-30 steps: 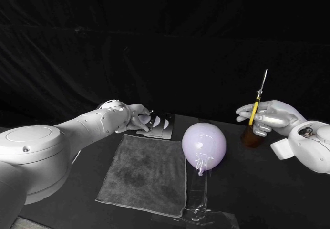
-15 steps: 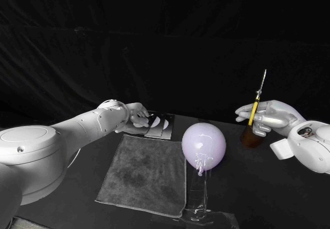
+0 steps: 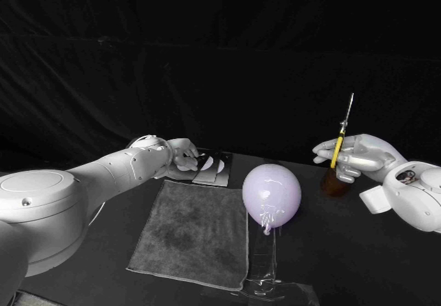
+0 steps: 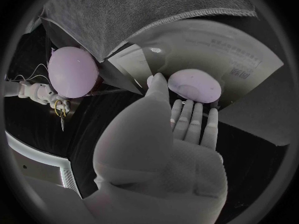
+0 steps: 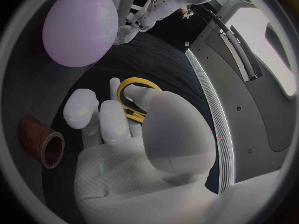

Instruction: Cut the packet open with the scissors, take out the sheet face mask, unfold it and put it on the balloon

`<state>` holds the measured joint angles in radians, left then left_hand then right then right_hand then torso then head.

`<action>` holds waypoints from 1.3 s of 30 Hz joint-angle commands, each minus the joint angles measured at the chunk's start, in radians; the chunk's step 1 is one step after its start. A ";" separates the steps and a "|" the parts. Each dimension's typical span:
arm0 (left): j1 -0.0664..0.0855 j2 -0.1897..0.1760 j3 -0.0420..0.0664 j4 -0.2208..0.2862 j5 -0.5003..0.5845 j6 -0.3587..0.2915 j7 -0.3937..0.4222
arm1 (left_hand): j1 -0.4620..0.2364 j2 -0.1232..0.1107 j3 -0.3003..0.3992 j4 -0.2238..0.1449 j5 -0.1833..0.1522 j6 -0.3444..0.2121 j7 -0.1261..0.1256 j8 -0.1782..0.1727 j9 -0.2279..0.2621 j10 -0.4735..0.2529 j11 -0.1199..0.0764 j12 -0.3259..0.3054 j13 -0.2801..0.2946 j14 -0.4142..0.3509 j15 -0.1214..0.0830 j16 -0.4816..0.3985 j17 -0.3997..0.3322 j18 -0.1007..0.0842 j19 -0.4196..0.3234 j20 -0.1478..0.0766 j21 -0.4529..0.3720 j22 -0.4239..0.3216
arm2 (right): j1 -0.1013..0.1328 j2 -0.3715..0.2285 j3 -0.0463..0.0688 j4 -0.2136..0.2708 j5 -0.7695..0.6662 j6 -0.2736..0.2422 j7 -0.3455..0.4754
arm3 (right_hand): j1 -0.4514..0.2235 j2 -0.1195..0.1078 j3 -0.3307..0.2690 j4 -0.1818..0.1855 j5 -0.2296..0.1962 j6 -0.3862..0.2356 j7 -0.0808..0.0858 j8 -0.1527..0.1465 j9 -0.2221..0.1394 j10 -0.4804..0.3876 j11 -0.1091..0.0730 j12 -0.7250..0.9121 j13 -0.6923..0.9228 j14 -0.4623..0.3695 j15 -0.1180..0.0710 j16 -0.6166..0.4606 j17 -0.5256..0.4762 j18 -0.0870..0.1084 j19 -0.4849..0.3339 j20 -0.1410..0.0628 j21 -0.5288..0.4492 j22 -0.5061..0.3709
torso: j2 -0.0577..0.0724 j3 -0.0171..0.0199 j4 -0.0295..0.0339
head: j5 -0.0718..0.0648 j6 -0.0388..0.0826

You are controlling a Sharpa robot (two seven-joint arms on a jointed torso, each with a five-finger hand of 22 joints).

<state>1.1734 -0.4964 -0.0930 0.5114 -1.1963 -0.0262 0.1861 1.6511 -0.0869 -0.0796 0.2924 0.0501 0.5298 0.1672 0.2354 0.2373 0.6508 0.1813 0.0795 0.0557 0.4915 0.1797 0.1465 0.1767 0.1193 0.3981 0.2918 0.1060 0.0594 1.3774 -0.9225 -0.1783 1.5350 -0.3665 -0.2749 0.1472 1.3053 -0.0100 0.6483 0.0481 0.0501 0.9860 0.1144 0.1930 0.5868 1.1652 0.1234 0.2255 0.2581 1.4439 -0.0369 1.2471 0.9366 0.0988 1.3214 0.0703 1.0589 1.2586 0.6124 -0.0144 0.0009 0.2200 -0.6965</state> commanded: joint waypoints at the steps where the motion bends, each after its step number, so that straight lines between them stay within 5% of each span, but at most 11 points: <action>1: -0.018 -0.004 -0.009 0.010 -0.037 -0.027 0.014 | -0.029 -0.037 -0.014 0.003 -0.003 -0.044 0.006 -0.021 -0.016 -0.045 -0.001 -0.019 -0.003 -0.066 0.028 -0.031 -0.025 0.015 -0.075 0.002 -0.029 -0.020 | 0.001 -0.002 0.001 0.003 -0.022 0.004 0.009 | -0.002 0.011 -0.001 -0.005 0.003 0.008 0.002 -0.001 0.002 0.240 -0.091 0.003 0.000 0.008 -0.002 0.002 0.000 0.008 0.007 -0.001 -0.003 0.000 | 0.000 -0.0004 0.0010 | -0.001 -0.001; 4: -0.019 -0.013 -0.010 0.019 -0.026 -0.074 0.031 | -0.048 -0.083 -0.029 0.006 -0.001 -0.097 -0.026 -0.045 -0.036 -0.124 -0.013 -0.033 -0.008 -0.139 0.040 -0.061 -0.049 -0.016 -0.124 0.003 -0.045 -0.024 | 0.001 -0.004 0.001 0.003 -0.026 0.003 0.009 | -0.002 0.011 -0.001 -0.005 0.003 0.008 0.002 -0.001 0.002 0.240 -0.091 0.003 0.000 0.008 -0.002 0.002 0.000 0.008 0.007 -0.001 -0.003 0.000 | -0.001 -0.0004 0.0013 | -0.002 0.000; 7: -0.019 -0.023 -0.011 0.033 -0.013 -0.116 0.048 | -0.052 -0.098 -0.036 0.006 0.000 -0.109 -0.031 -0.050 -0.040 -0.158 -0.029 -0.035 -0.010 -0.153 0.044 -0.068 -0.054 -0.033 -0.122 0.003 -0.045 -0.023 | 0.001 -0.005 0.001 0.003 -0.030 0.004 0.009 | -0.002 0.011 -0.001 -0.005 0.003 0.008 0.002 -0.001 0.002 0.240 -0.091 0.003 0.000 0.008 -0.002 0.002 0.000 0.008 0.007 -0.001 -0.003 0.000 | -0.001 -0.0002 0.0015 | -0.001 0.000; 22: -0.019 -0.067 -0.012 0.093 0.022 -0.215 0.065 | -0.054 -0.129 -0.058 0.007 0.001 -0.092 -0.025 -0.042 -0.033 -0.198 -0.052 -0.038 -0.012 -0.234 0.024 -0.099 -0.080 -0.042 -0.154 -0.002 -0.056 -0.026 | 0.000 -0.005 0.001 -0.004 -0.035 0.009 0.007 | -0.002 0.011 -0.001 -0.005 0.003 0.008 0.002 -0.001 0.002 0.240 -0.091 0.003 0.000 0.008 -0.002 0.002 0.000 0.008 0.007 -0.001 -0.003 0.000 | 0.001 -0.0007 0.0007 | -0.002 0.005; 27: -0.019 -0.067 -0.012 0.092 0.031 -0.196 0.041 | -0.055 -0.170 -0.094 0.009 0.003 -0.178 -0.047 -0.082 -0.065 -0.329 -0.088 -0.047 -0.021 -0.329 0.024 -0.123 -0.111 -0.060 -0.199 0.003 -0.069 -0.030 | 0.000 -0.005 0.001 -0.005 -0.035 0.011 0.006 | -0.002 0.011 -0.001 -0.005 0.003 0.008 0.002 -0.001 0.002 0.240 -0.091 0.003 0.000 0.008 -0.002 0.002 0.000 0.008 0.007 -0.001 -0.003 0.000 | 0.002 -0.0012 -0.0007 | -0.001 0.005; 32: -0.019 -0.062 -0.011 0.085 0.036 -0.127 -0.009 | -0.077 -0.210 -0.129 0.009 0.007 -0.259 -0.074 -0.119 -0.095 -0.439 -0.096 -0.055 -0.030 -0.382 0.030 -0.129 -0.129 -0.064 -0.239 0.006 -0.080 -0.035 | 0.000 -0.005 0.001 -0.006 -0.036 0.011 0.006 | -0.002 0.011 -0.001 -0.006 0.003 0.008 0.002 -0.001 0.002 0.242 -0.091 0.003 0.000 0.008 -0.003 0.003 0.001 0.008 0.008 -0.001 -0.002 0.001 | 0.002 -0.0010 -0.0011 | -0.002 0.004; 39: -0.027 -0.050 -0.011 0.069 0.038 -0.063 -0.040 | -0.136 -0.224 -0.148 0.010 0.007 -0.360 -0.083 -0.165 -0.137 -0.542 -0.098 -0.064 -0.039 -0.433 0.028 -0.135 -0.148 -0.061 -0.247 0.005 -0.082 -0.035 | 0.000 -0.005 0.001 -0.007 -0.036 0.011 0.005 | -0.002 0.011 -0.001 -0.006 0.003 0.008 0.002 -0.001 0.002 0.242 -0.091 0.003 0.000 0.008 -0.003 0.003 0.001 0.008 0.008 -0.001 -0.002 0.001 | 0.002 -0.0010 -0.0014 | -0.003 0.000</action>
<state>1.1472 -0.5491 -0.1047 0.5812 -1.1695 -0.1497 0.1813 1.5176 -0.3109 -0.2200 0.3032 0.0543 0.1694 0.0838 0.0716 0.0998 0.1084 0.0843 0.0195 0.0170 0.0621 0.2057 0.0151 0.0299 0.0681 0.1554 0.2985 0.0296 0.0238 1.3770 -0.9275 -0.1785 1.5279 -0.3912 -0.2746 0.1455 1.3018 -0.0065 0.6479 0.0480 0.0501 0.9878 0.1196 0.1930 0.5883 1.1677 0.1223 0.2211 0.2581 1.4492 -0.0392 1.2459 0.9366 0.0914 1.3214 0.0703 1.0588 1.2586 0.6144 -0.0152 -0.0002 0.2178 -0.6947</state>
